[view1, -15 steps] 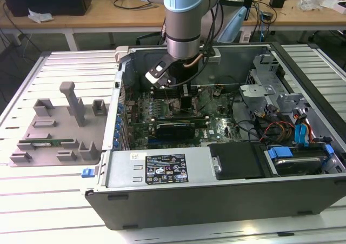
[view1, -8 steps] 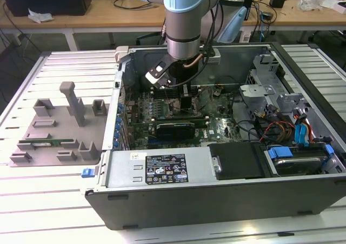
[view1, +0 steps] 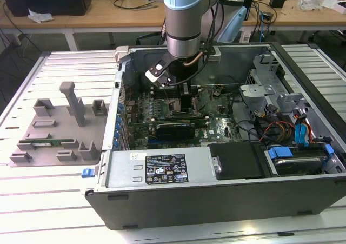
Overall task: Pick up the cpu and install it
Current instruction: 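Place the cpu into insertion slot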
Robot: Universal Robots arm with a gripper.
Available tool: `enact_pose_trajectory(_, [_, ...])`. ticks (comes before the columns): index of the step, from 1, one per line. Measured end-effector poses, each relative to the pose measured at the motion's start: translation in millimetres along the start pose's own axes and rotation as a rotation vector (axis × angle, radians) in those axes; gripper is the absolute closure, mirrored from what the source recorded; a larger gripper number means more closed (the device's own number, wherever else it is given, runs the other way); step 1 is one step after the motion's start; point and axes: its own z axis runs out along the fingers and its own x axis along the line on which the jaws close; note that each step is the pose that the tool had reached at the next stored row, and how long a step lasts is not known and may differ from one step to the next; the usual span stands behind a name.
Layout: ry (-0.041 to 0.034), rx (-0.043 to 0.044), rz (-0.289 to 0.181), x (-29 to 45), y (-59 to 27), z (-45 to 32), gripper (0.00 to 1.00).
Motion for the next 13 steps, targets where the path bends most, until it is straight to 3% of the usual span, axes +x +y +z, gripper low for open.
enact_pose_trajectory(4, [-0.0006,0.0,0.0,0.0,0.1,-1.3,0.32])
enact_pose_trajectory(9, [-0.0076,0.0002,0.0,0.1,0.0,0.6,0.32])
enact_pose_trajectory(13, [-0.0076,0.0001,0.0,0.1,0.0,0.7,0.32])
